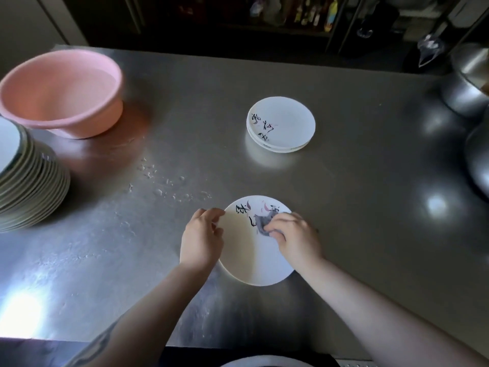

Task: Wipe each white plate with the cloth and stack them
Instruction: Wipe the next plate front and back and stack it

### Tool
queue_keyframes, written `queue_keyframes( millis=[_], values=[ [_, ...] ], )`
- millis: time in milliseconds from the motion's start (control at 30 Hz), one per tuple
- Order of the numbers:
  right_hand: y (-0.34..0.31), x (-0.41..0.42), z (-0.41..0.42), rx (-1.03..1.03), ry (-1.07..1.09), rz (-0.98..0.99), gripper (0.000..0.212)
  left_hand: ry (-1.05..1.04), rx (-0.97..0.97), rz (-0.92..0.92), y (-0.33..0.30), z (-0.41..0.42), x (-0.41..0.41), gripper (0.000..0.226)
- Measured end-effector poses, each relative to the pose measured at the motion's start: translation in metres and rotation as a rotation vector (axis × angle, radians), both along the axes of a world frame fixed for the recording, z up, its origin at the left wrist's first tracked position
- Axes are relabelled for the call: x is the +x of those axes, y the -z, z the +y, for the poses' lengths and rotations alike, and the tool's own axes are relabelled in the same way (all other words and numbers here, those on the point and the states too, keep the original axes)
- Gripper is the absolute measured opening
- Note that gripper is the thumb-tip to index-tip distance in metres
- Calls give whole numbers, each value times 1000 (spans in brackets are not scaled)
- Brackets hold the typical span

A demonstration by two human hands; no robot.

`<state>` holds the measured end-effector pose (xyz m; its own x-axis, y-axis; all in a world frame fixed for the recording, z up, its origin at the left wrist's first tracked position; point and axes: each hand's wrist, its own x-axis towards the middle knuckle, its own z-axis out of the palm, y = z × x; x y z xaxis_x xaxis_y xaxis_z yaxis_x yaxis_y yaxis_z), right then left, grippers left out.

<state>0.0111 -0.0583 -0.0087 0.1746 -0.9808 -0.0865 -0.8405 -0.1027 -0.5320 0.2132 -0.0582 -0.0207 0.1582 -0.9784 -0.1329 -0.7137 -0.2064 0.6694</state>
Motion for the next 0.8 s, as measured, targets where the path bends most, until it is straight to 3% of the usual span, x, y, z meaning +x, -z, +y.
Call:
queue_keyframes(
  millis=[100, 233, 400, 533, 633, 700, 800],
  values=[
    [-12, -8, -2, -15, -4, -48, 19, 20, 52, -1, -9, -15, 5, 43],
    [-20, -2, -29, -131, 7, -108, 20, 60, 44, 5, -18, -48, -7, 26],
    [-10, 26, -48, -54, -164, 54, 15, 216, 207, -83, -17, -68, -18, 8],
    [-1, 9, -47, -132, -40, 96, 10, 162, 213, -96, -10, -66, -3, 9],
    [0, -4, -46, -135, -3, 129, 12, 240, 273, -183, -5, -58, 6, 9],
    [0, 1, -48, -127, -21, 110, 11, 284, 251, -250, -6, -57, 4, 12],
    [1, 16, -50, -131, -73, 46, 6, 246, 141, -210, -10, -63, -8, 13]
  ],
)
